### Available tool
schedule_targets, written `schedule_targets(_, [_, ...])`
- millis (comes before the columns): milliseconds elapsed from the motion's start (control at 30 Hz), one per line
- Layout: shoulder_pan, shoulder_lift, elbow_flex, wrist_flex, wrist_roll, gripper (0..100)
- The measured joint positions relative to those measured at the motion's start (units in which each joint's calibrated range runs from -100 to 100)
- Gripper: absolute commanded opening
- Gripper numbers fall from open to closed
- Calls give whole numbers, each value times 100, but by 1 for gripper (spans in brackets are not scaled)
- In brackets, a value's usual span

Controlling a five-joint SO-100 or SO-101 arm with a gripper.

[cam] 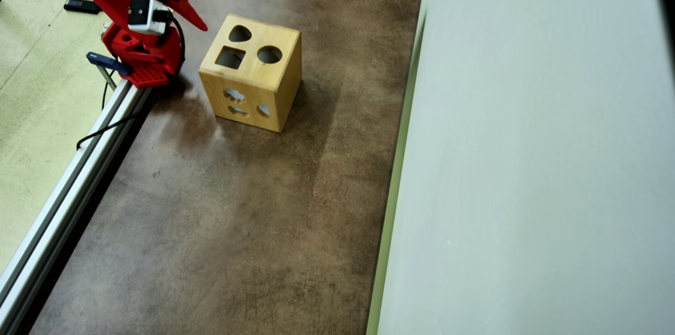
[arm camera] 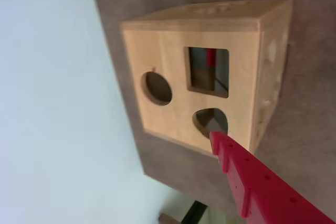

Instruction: Pick and place the red cube on the square hole

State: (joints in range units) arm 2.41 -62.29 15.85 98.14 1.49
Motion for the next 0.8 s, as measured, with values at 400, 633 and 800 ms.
schedule_targets(400, [-7,-2229,-117,0,0,90])
schedule_targets(633, [-7,-2966,-135,0,0,90])
schedule_targets(800, [-7,-3305,-172,0,0,90])
